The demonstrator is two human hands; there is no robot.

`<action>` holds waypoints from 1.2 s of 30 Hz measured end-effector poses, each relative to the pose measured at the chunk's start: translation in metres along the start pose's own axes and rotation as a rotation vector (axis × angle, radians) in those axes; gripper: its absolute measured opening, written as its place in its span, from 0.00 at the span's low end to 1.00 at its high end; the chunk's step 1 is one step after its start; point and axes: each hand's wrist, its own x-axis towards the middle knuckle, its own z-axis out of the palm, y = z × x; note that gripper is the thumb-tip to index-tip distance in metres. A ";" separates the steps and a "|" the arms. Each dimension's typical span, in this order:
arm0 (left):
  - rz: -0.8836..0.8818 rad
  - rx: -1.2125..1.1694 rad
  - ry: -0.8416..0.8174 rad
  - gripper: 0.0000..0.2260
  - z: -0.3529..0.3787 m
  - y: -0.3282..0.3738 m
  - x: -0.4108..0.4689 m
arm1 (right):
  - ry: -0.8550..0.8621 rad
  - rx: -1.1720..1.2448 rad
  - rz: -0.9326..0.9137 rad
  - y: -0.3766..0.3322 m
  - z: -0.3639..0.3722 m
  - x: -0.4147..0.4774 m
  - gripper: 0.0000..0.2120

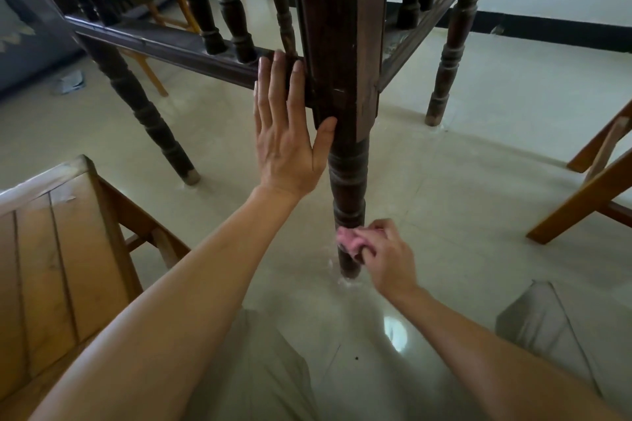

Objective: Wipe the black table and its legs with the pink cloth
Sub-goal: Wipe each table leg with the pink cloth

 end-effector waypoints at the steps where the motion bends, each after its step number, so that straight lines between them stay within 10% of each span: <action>1: -0.046 -0.026 -0.015 0.30 -0.001 0.005 -0.010 | 0.011 -0.021 0.035 0.011 -0.008 0.000 0.09; 10: -0.282 -0.094 -0.509 0.34 0.012 0.024 -0.087 | 0.107 0.006 0.272 0.022 -0.013 0.005 0.11; 18: -0.318 -0.136 -0.485 0.36 0.030 0.025 -0.092 | -0.165 0.012 -0.008 -0.007 0.058 -0.040 0.10; 25: -0.342 -0.193 -0.480 0.36 0.031 0.025 -0.095 | 0.132 -0.026 0.422 0.057 -0.001 0.000 0.09; 36: -0.100 -0.245 -0.227 0.32 0.030 0.033 -0.087 | 0.175 0.143 0.402 0.000 0.029 0.004 0.13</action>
